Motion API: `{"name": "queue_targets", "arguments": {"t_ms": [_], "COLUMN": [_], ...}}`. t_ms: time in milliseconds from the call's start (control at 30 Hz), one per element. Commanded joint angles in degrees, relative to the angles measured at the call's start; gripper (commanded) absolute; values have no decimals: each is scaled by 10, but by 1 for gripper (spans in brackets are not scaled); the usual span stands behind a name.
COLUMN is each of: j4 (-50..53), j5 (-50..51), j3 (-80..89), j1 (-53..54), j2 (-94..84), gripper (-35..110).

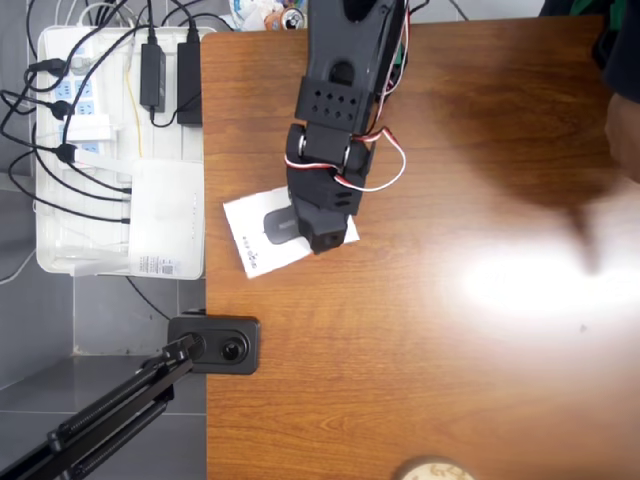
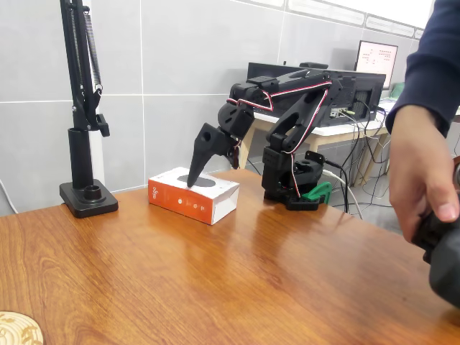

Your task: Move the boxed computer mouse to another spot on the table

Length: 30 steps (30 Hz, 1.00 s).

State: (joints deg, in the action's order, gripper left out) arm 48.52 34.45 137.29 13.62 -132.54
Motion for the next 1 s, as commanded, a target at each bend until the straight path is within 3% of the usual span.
{"name": "queue_targets", "arguments": {"t_ms": [0,100,200,267,333,467,600,833,867,900,933,967], "j4": [6,31,57,63,-8,-385,-723,-979,-1041,-1096,-1144,-1172], "j5": [4,32,84,142,185,211,163,169,120,18,-159,-238], "j3": [-40,-103,-203,-293,-345,-326,-373,-529,-550,-566,-570,-567], "j1": [-4,-3,-2,-15,-31,-42,-44,-54,-35,-25,-19,-12], "j2": [-7,-9,-14,2,16,57,170,272,297,314,317,316], "gripper": [99,72,25,8,0,0,0,1,1,3,6,3]}}
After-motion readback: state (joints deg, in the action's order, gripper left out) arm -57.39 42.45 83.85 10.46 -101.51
